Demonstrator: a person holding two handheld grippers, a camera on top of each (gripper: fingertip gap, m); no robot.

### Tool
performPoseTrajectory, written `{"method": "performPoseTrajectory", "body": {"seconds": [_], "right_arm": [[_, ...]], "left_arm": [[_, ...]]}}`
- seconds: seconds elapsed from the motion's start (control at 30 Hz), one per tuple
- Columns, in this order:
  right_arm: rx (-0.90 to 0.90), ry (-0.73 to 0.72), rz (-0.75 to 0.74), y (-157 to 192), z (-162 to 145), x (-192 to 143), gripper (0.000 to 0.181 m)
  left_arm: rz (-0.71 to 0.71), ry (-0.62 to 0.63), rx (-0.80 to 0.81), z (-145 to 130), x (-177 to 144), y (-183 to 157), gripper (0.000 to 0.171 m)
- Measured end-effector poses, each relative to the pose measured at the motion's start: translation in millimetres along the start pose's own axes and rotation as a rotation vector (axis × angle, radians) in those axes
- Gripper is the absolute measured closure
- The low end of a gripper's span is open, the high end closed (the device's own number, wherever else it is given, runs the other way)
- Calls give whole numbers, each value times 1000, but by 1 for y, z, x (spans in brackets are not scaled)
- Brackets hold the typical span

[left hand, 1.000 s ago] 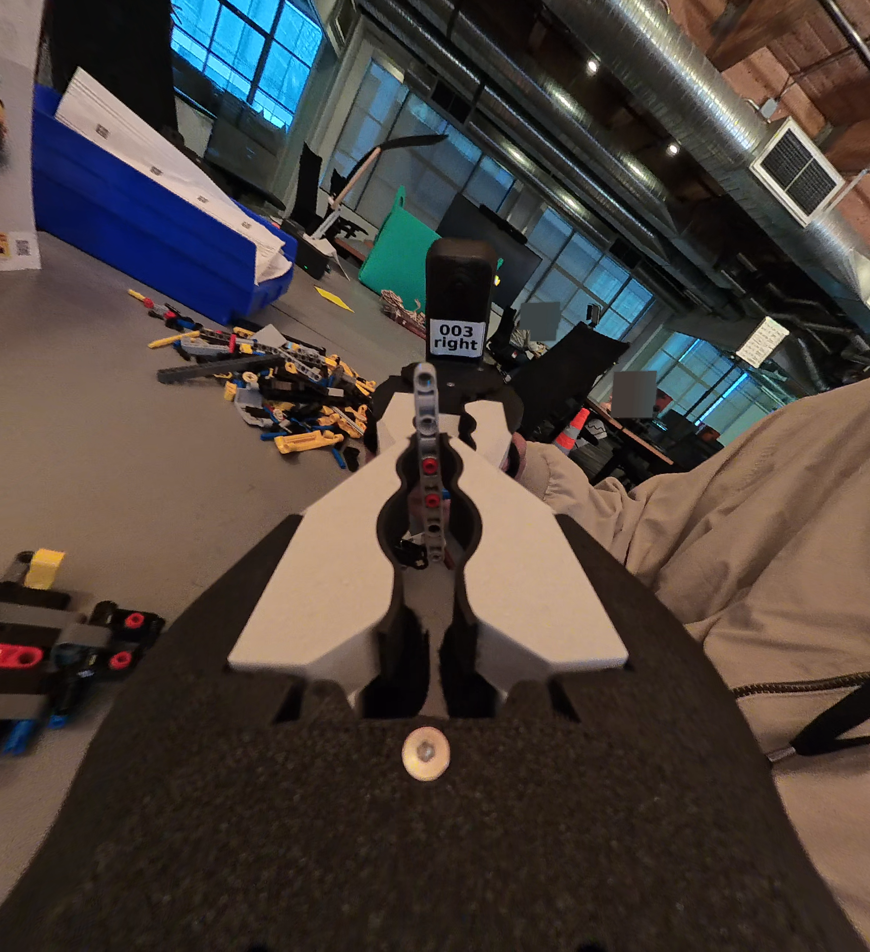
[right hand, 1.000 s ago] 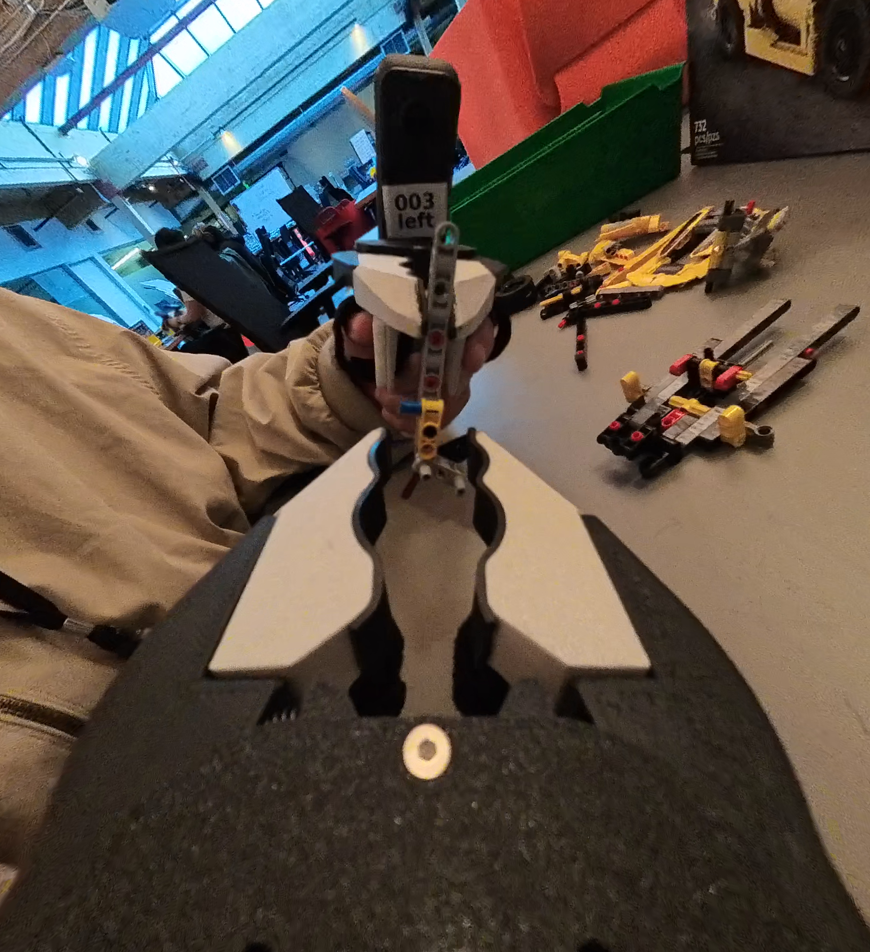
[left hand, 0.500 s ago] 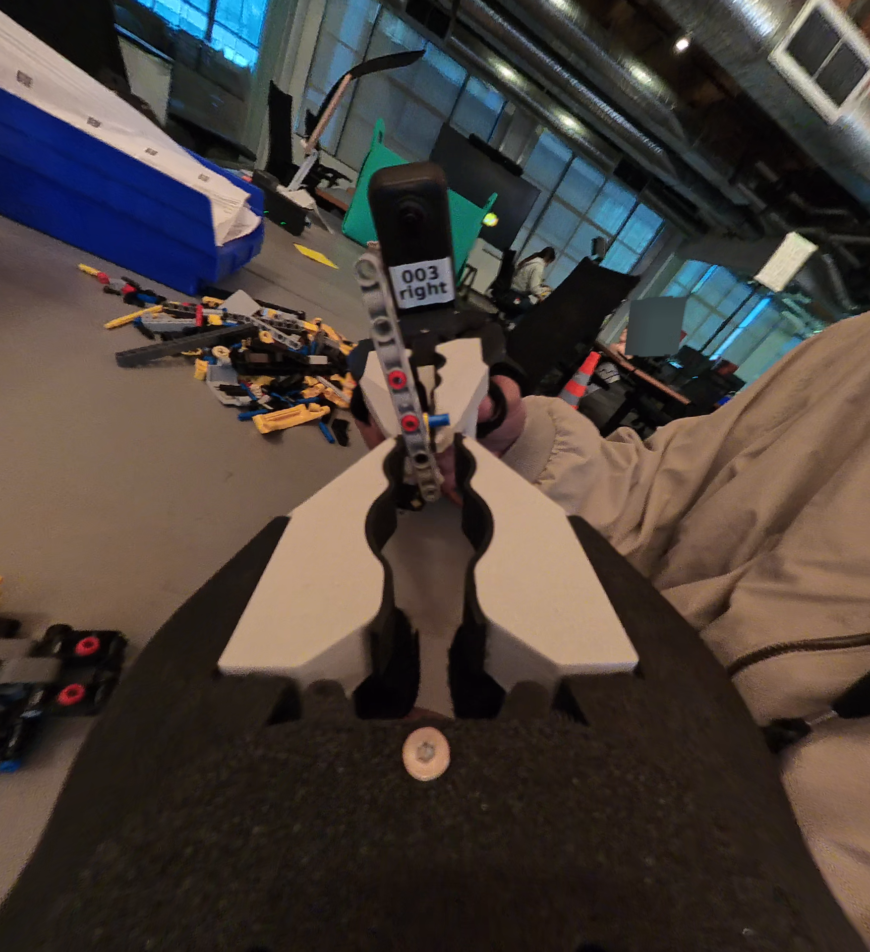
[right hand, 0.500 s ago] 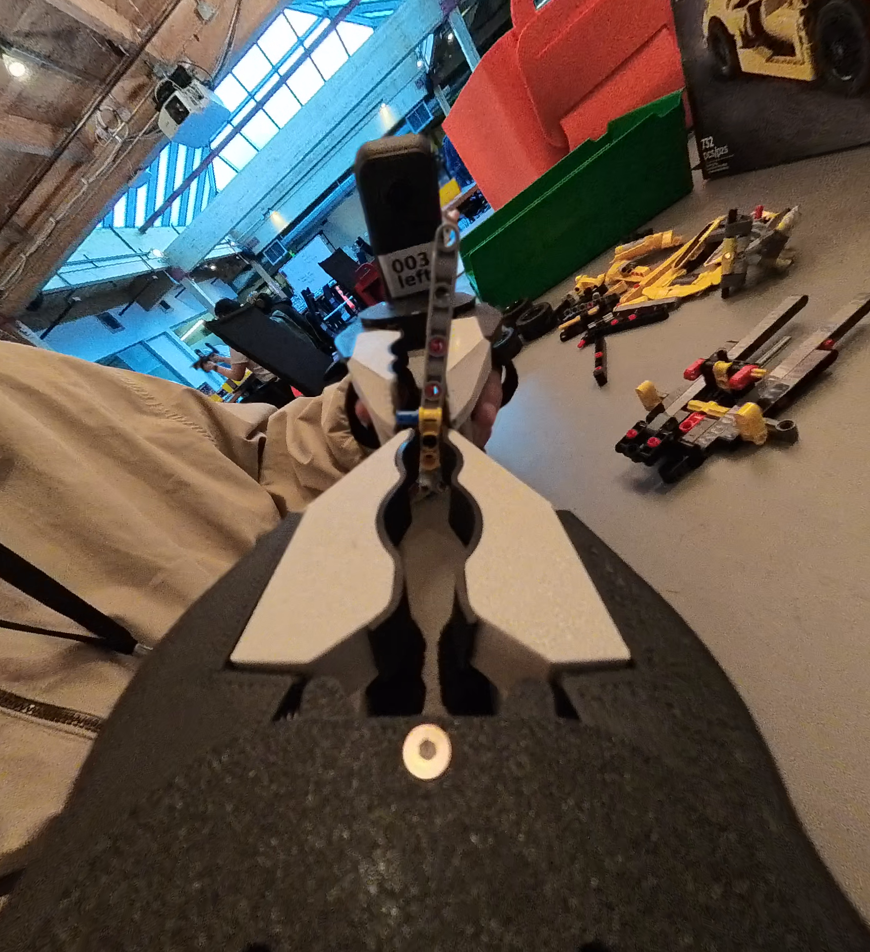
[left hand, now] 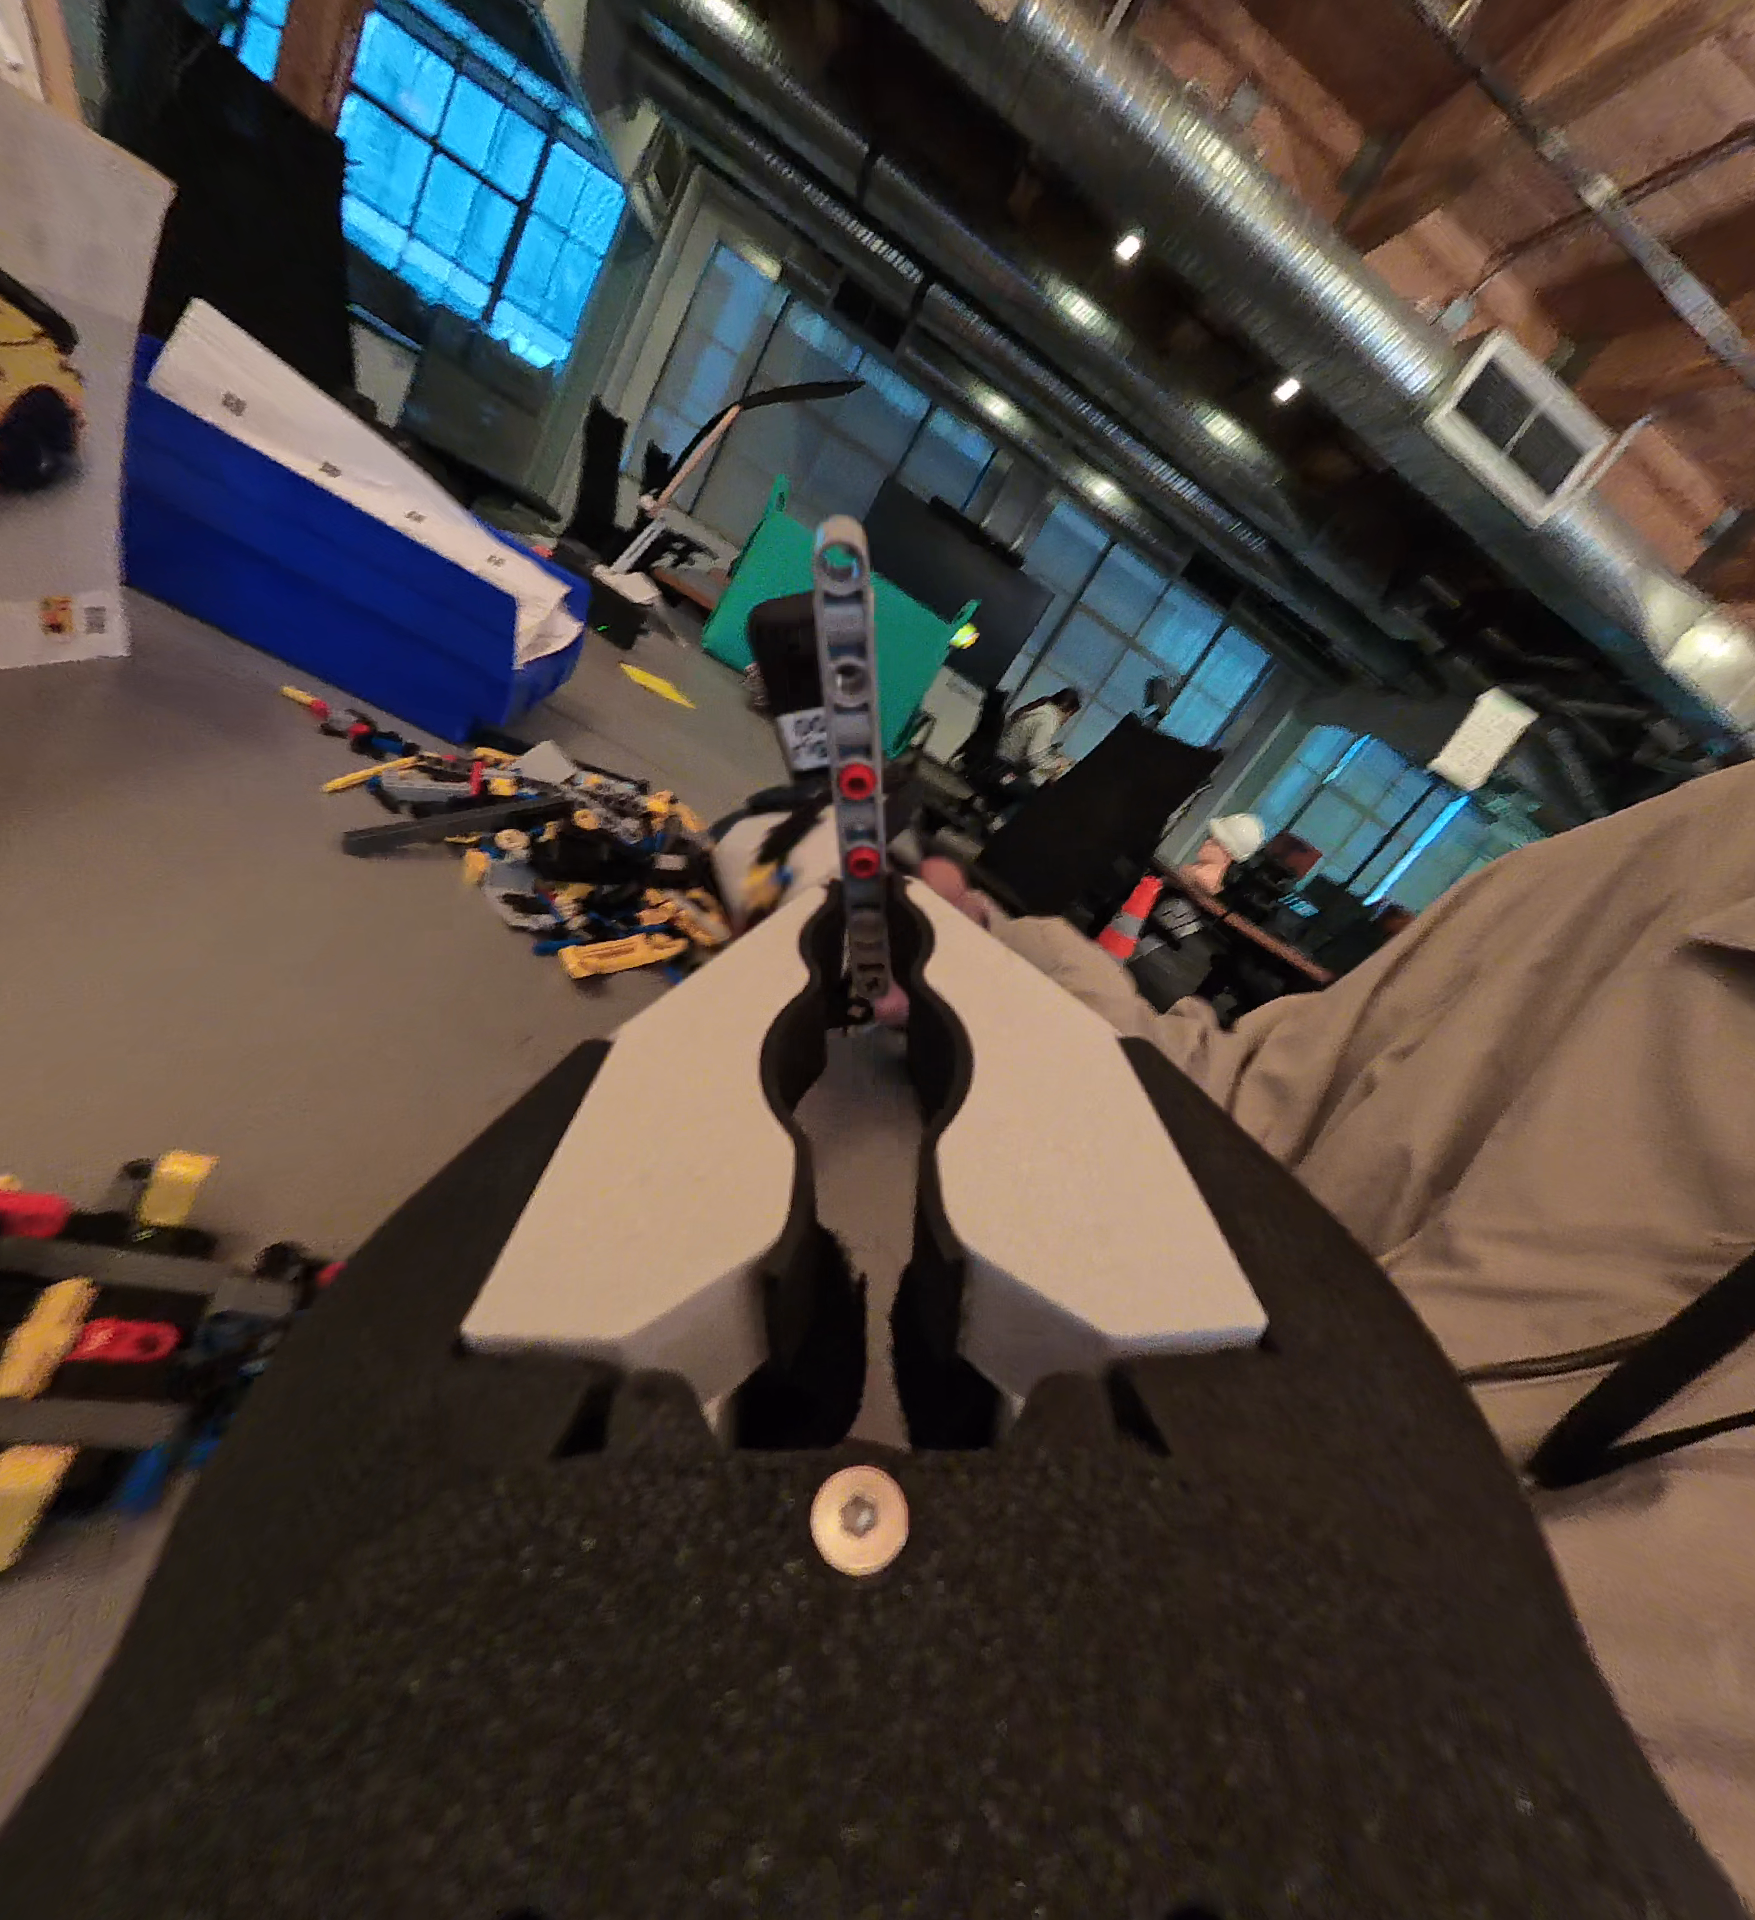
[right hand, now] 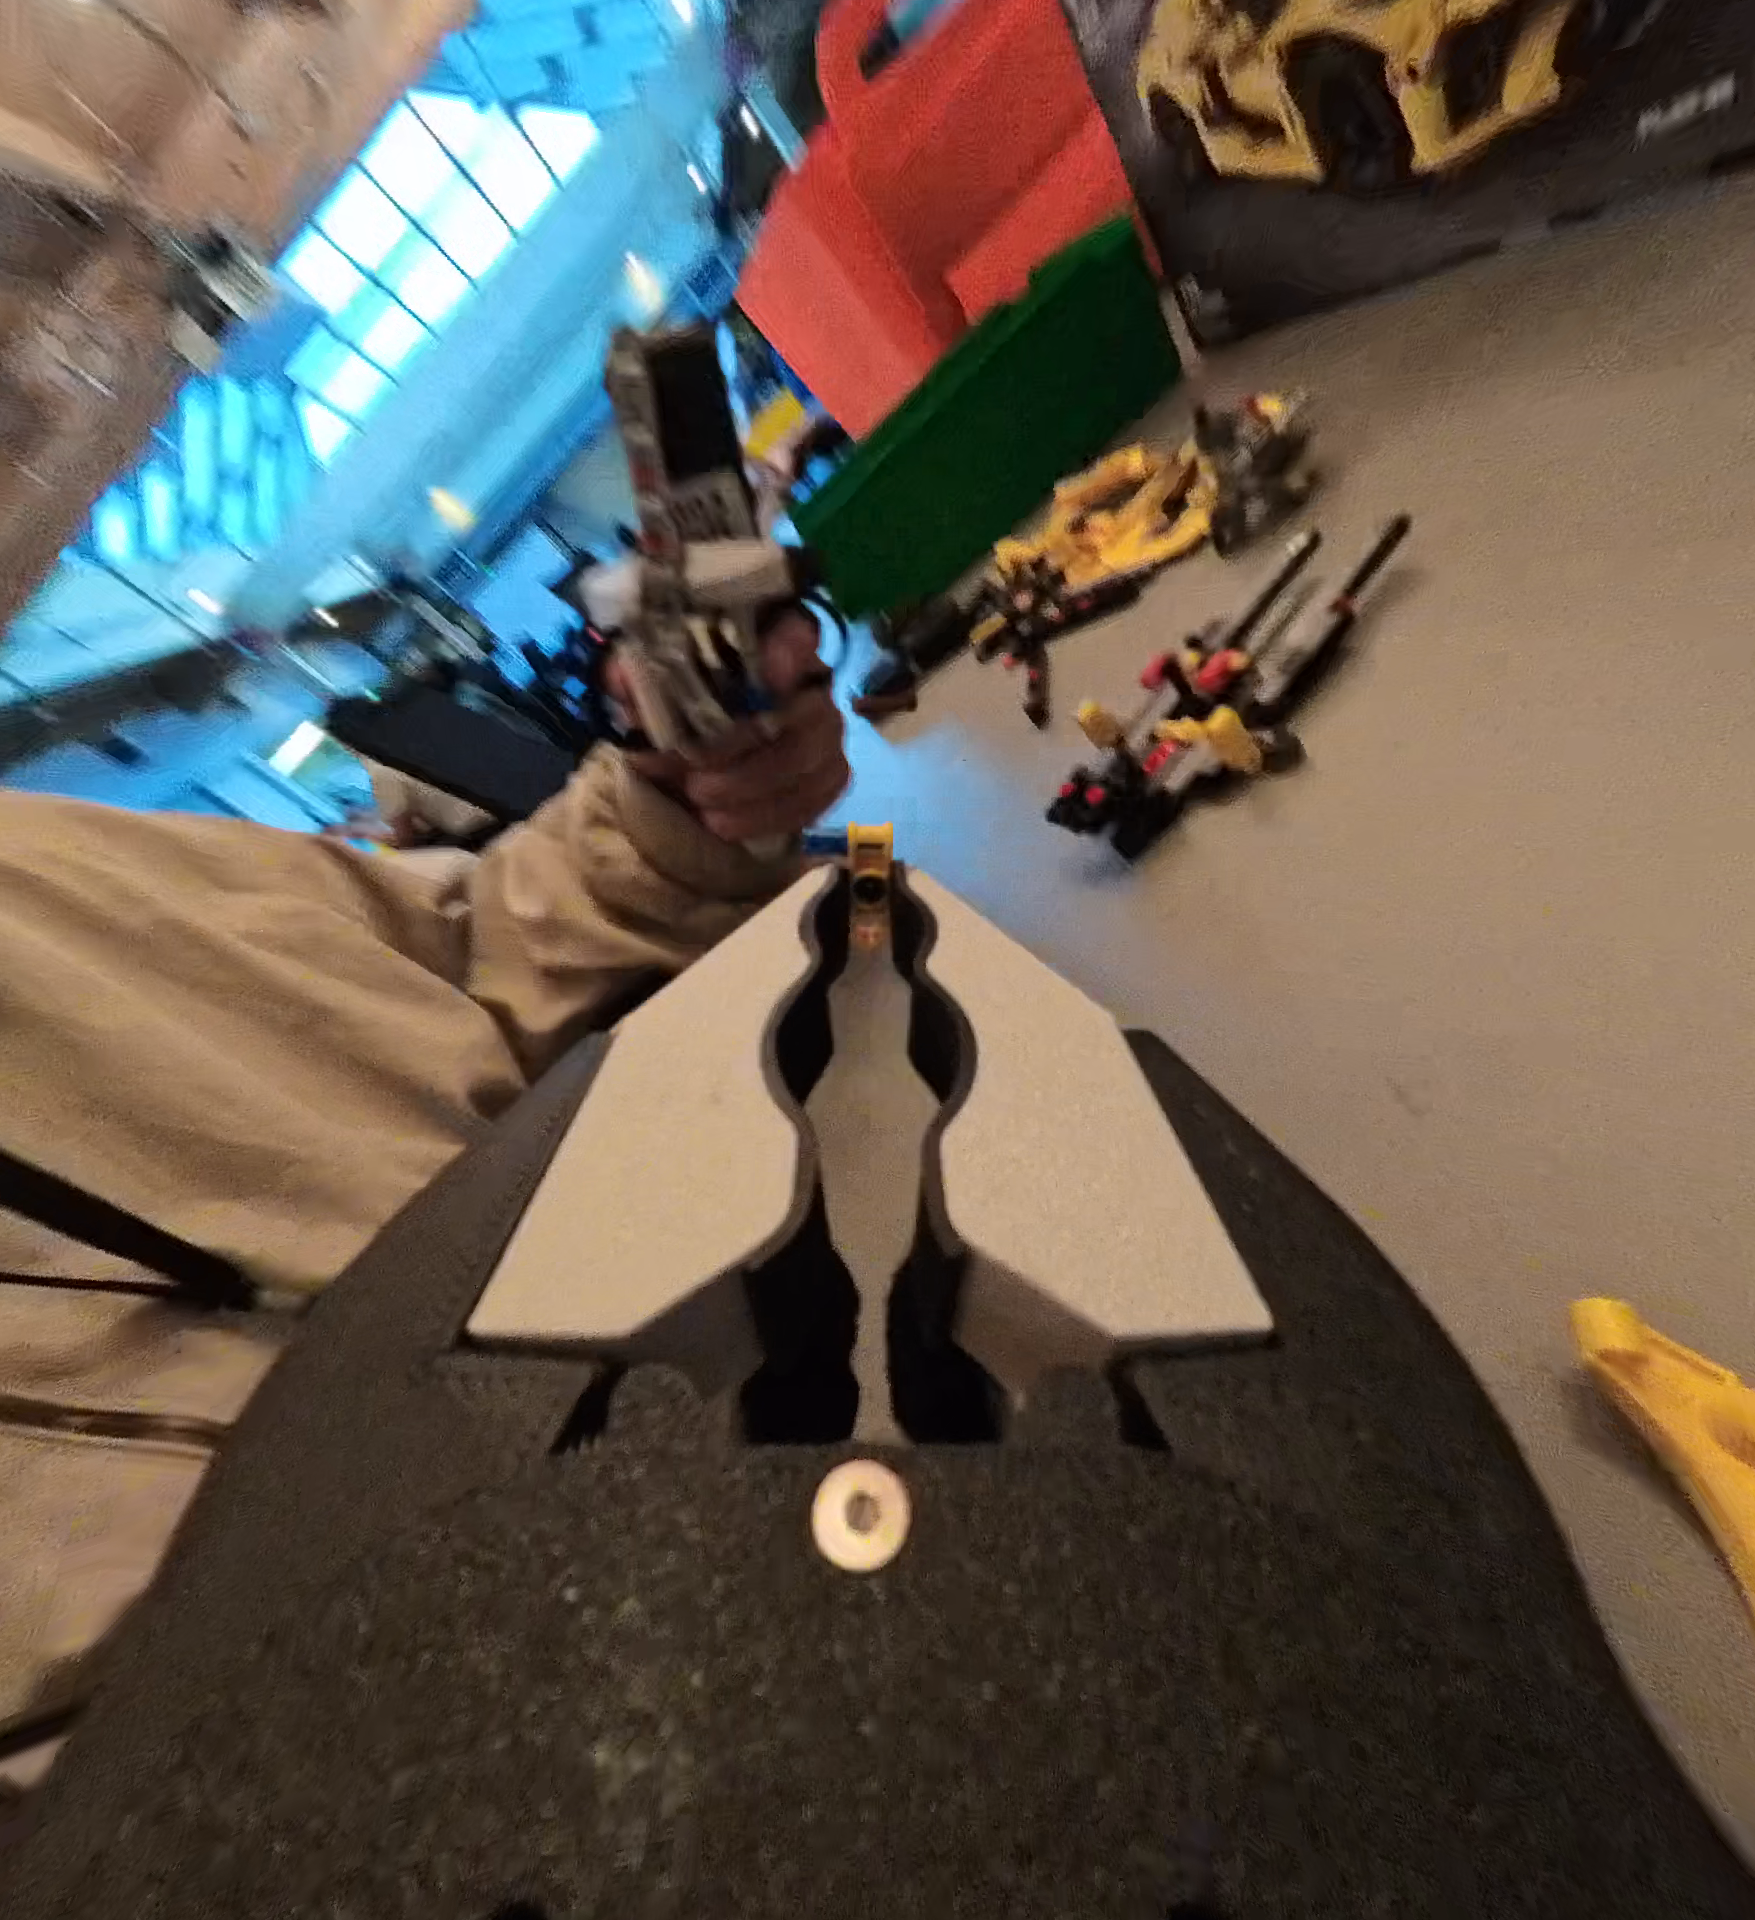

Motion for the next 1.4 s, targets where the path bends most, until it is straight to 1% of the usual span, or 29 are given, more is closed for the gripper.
{"method": "performPoseTrajectory", "body": {"seconds": [0.03,0.07,0.1,0.17,0.2,0.3,0.4,0.53,0.63,0.67,0.73,0.8,0.83,0.87,0.9,0.93,1.0,1.03,1.1,1.13,1.17,1.2,1.37,1.4], "right_arm": [[-59,116,-78,-6,-14,11,175],[-128,241,-145,-11,-28,21,175],[-195,336,-204,-15,-40,29,175],[-292,456,-283,-21,-56,37,175],[-311,474,-305,-23,-59,39,175],[-285,457,-306,-26,-58,37,171],[-246,350,-266,-23,-45,33,158],[-251,188,-340,-29,-22,21,159],[-229,139,-407,-38,-15,13,157],[-244,157,-479,-46,-16,9,153],[-331,247,-658,-64,-20,0,147],[-410,321,-768,-72,-24,-5,143],[-424,347,-777,-73,-28,-4,141],[-425,361,-740,-71,-32,0,136],[-419,368,-700,-67,-36,6,134],[-427,383,-685,-66,-37,10,135],[-461,435,-739,-72,-39,9,137],[-455,435,-732,-72,-39,10,144],[-423,416,-764,-75,-37,7,156],[-426,415,-767,-74,-37,6,160],[-442,417,-771,-74,-38,5,172],[-469,421,-786,-74,-39,3,178],[-507,431,-805,-73,-39,2,178],[-508,431,-830,-74,-36,-2,178]], "left_arm": [[-13,-6,-24,-1,2,-1,165],[-5,-2,-37,-3,4,1,165],[10,1,-44,-4,4,4,165],[28,2,-73,-4,3,9,165],[43,-3,-94,-4,2,13,165],[58,-13,-157,-4,-1,20,165],[84,-10,-190,-6,-2,26,165],[189,20,-187,-10,-6,39,165],[320,124,-180,-25,-8,54,164],[343,153,-182,-29,-8,57,164],[344,179,-195,-34,-6,57,164],[336,191,-193,-36,-3,55,164],[329,195,-184,-36,-2,53,164],[316,197,-178,-36,-1,51,164],[304,197,-174,-36,0,48,164],[300,198,-170,-36,1,47,164],[303,211,-158,-37,2,46,164],[300,218,-156,-38,3,45,164],[296,225,-156,-40,5,45,164],[296,231,-156,-41,5,45,164],[298,236,-155,-42,5,45,164],[299,237,-155,-42,5,45,164],[298,213,-174,-39,3,47,165],[301,211,-174,-39,2,48,164]]}}
Point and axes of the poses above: each gripper's, where its closed fingertips meet, x out along the fingers, z out of its top, y = z × x across the jaws, the point moved 4 cm from there along -x, back along the fingers, and after that the axes turned 1 degree about z, right-handed, at the moved point
